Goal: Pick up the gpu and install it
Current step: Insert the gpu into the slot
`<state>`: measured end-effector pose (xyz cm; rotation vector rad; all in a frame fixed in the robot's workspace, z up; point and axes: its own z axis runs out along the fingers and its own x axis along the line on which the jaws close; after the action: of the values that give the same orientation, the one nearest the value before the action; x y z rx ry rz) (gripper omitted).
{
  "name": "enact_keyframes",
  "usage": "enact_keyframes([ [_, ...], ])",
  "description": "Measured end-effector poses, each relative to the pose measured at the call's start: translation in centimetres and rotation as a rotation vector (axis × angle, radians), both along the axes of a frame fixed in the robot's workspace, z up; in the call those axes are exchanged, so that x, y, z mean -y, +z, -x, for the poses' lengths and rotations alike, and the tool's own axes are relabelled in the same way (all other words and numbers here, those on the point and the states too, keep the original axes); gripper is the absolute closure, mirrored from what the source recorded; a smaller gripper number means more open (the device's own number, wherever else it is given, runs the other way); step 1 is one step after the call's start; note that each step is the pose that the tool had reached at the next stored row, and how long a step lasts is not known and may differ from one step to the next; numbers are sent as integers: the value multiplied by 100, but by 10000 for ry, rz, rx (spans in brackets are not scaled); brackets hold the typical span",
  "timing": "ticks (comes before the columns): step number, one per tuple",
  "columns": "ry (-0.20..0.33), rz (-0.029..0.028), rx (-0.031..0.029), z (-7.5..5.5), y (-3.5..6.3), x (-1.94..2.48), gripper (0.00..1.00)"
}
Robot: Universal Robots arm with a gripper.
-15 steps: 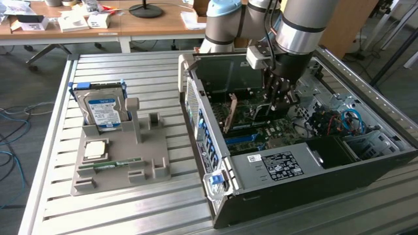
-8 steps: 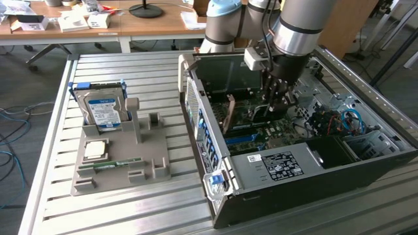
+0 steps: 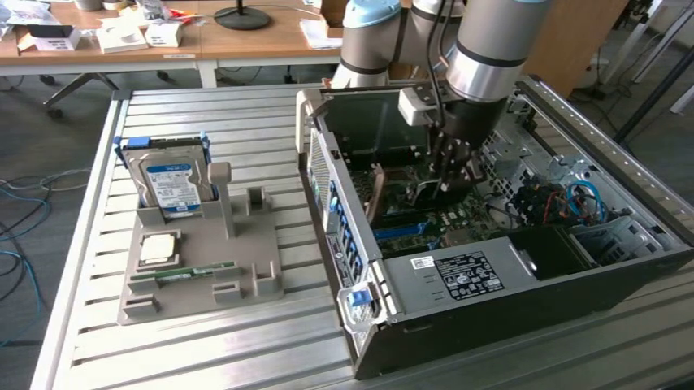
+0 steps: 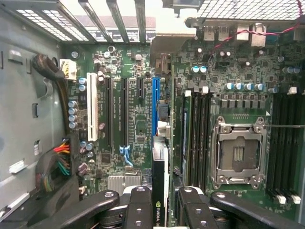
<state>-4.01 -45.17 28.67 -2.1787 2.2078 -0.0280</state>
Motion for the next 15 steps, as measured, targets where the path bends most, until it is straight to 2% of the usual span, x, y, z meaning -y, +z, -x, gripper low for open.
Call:
enact_keyframes([
  [9,0,-3,2,24,-41,3,74],
  [15,8,-3,2,24,-77,45,74],
])
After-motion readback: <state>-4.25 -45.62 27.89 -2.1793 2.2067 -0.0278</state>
